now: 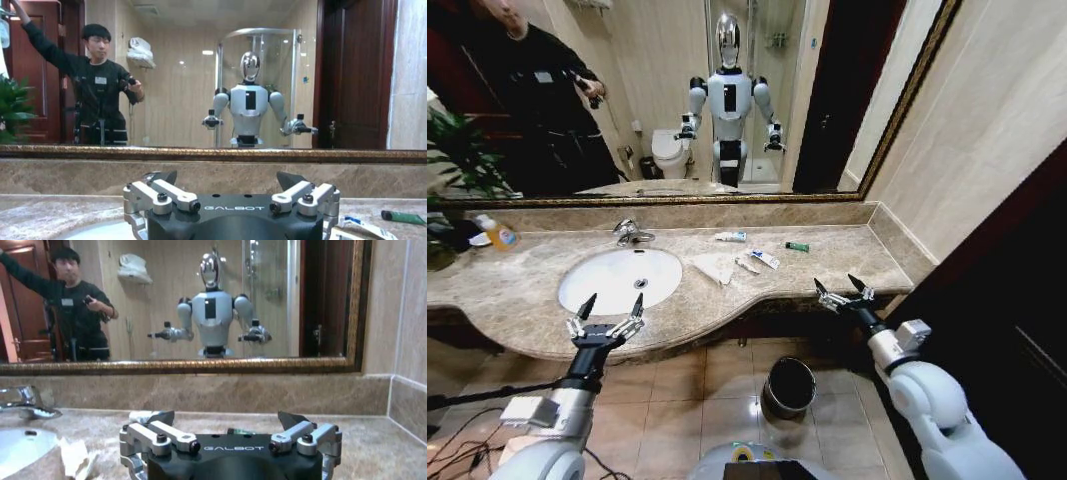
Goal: Pick up the trash from the sink and place it in the trash bin.
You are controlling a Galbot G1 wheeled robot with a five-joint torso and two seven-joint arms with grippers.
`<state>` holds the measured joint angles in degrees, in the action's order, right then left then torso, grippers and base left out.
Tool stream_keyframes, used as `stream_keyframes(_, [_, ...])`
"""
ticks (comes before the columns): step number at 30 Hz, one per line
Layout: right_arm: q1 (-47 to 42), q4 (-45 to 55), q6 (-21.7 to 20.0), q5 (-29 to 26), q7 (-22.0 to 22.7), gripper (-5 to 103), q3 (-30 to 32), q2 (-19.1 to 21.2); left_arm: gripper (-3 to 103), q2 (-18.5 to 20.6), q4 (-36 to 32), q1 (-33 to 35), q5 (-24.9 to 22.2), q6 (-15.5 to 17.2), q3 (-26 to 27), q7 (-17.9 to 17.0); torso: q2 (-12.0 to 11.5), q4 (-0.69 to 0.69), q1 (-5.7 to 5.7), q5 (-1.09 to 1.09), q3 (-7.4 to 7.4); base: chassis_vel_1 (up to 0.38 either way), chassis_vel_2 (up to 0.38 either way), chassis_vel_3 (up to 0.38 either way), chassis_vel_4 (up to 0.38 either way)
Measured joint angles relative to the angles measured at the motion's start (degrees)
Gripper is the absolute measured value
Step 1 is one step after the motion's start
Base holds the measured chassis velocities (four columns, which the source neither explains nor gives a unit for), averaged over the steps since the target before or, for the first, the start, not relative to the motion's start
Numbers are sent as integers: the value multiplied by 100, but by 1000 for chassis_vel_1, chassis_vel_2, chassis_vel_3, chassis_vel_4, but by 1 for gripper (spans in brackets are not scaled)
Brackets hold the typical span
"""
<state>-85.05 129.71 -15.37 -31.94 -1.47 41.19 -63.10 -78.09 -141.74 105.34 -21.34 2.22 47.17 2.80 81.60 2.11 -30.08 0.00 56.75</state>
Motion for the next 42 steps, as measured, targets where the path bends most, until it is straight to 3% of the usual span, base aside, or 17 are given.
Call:
stream_keyframes(17, [125,-208,19,-615,-633,100,297,289,100,0,0,0,0,0,0,0,0,0,0,-2,0,0,0,0,0])
stream_keyframes(26, [5,-432,156,-425,-1086,100,348,51,100,0,0,0,0,0,0,0,0,0,0,0,0,0,0,0,0])
stream_keyframes(42, [258,-843,332,-341,-1032,100,70,7,100,0,0,0,0,0,0,0,0,0,0,0,0,0,0,0,0])
